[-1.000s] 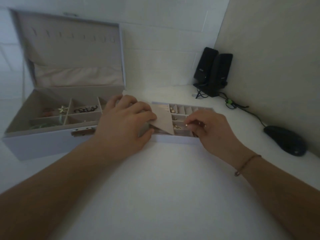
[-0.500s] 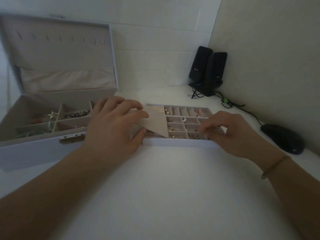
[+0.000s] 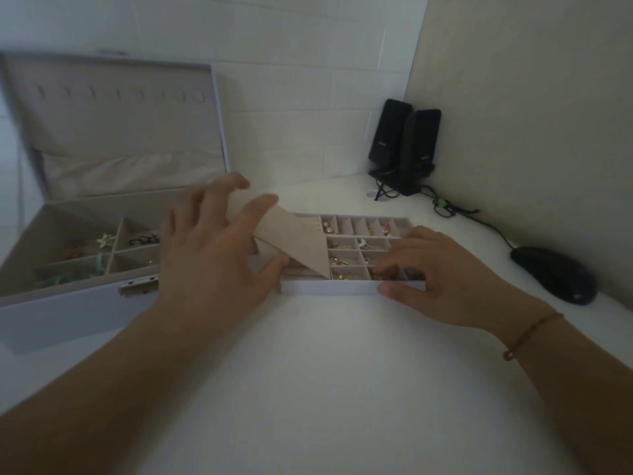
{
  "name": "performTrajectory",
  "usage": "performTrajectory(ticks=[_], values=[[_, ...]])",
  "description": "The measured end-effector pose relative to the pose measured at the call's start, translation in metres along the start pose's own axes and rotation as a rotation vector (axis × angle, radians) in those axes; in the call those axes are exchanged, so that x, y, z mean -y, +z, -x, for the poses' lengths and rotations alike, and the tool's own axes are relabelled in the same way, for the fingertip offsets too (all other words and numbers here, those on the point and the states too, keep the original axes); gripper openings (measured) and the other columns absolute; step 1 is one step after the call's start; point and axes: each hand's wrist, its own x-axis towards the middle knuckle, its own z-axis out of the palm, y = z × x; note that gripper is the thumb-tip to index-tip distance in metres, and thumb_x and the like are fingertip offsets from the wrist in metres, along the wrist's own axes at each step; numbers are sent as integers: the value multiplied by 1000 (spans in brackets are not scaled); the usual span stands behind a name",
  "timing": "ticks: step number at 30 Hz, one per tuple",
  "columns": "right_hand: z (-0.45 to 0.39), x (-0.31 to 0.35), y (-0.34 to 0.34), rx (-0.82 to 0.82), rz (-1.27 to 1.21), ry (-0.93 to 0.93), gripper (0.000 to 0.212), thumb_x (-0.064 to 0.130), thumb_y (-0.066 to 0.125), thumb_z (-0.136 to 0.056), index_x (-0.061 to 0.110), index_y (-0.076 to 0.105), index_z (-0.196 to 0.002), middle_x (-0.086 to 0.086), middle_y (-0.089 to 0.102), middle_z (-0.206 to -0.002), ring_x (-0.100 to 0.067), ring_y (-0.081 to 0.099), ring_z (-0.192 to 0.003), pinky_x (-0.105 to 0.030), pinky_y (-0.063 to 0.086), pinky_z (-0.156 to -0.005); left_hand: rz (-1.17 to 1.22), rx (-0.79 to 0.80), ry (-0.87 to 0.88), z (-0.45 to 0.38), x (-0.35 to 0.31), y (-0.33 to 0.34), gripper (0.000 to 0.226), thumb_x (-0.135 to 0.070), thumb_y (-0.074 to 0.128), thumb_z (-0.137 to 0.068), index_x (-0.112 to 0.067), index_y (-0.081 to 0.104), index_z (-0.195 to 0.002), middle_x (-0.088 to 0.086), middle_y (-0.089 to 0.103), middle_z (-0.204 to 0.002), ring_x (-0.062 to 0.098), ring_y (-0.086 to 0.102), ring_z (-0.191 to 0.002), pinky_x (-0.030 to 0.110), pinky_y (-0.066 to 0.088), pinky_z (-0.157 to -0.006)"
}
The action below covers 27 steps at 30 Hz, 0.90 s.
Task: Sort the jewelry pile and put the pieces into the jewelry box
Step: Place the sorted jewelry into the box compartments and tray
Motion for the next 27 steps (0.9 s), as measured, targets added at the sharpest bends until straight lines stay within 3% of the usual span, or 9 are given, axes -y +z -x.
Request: performTrajectory(ticks=[2, 5, 9, 13, 17, 20, 22, 25, 27], values=[[1, -2, -4, -70, -141, 79, 32, 60, 50, -81, 40, 61, -103, 23, 60, -88, 1, 46, -85, -17, 39, -74, 9, -15, -103, -4, -2, -2, 82, -55, 69, -70, -22, 44, -141, 14, 35, -144, 38, 37, -122, 50, 38, -95], [2, -9, -10, -260, -420, 293, 23, 48, 58, -86, 42, 57, -108, 19, 63, -83, 0, 56, -80, -6, 40, -70, 359, -39, -111, -11, -21, -2, 95, -36, 76, -79, -18, 18, -151, 13, 26, -151, 27, 49, -121, 42, 45, -96], [3, -29, -15, -590, -736, 559, 19, 33, 45, -99, 29, 63, -99, 5, 66, -82, -12, 57, -72, -27, 47, -64, 723, 381, 157, -1, -54, -3, 95, -38, 56, -95, -38, -22, -150, -15, 25, -160, -1, 42, -136, 25, 34, -112], [6, -42, -22, -664, -1013, 806, 27, 34, 41, -100, 25, 66, -91, -5, 67, -96, -19, 56, -74, -32, 45, -62, 311, 458, 433, 16, -46, 21, 62, -55, 36, -97, -25, 31, -152, -5, 35, -158, 13, 36, -143, 43, 33, -117], [10, -42, -14, -262, -744, 722, 8, 39, 67, -82, 39, 67, -90, 11, 63, -103, -11, 57, -85, -21, 43, -68, 187, 526, 386, 21, -46, 31, 68, -63, 26, -96, -22, 39, -149, -2, 34, -158, 20, 30, -147, 47, 21, -119], [13, -39, -10, 139, -376, 576, 39, 40, 71, -79, 38, 59, -116, 11, 46, -136, -9, 44, -124, -17, 33, -98, 165, 568, 331, 21, -47, 32, 78, -72, 12, -91, -28, 32, -152, -5, 25, -162, 17, 17, -151, 43, 9, -122], [11, -34, -16, 229, -306, 600, 51, 48, 68, -79, 37, 55, -127, 9, 34, -148, -12, 31, -137, -23, 20, -109, 181, 635, 296, 20, -47, 32, 86, -79, 1, -84, -34, 22, -154, -12, 15, -164, 12, 6, -152, 38, 1, -124], [12, -34, -23, 329, -231, 627, 65, 59, 65, -75, 43, 44, -134, 3, 24, -154, -18, 25, -141, -30, 19, -114, 255, 607, 222, 23, -47, 34, 75, -71, 19, -86, -37, 29, -151, -9, 16, -164, 16, 8, -153, 37, 4, -124], [15, -31, -23, 453, -198, 584, 83, 63, 65, -72, 40, 28, -143, 2, 28, -151, -18, 35, -133, -27, 29, -106, 318, 549, 101, 24, -48, 32, 64, -61, 36, -89, -31, 40, -146, 0, 14, -165, 22, 11, -152, 39, 16, -123]])
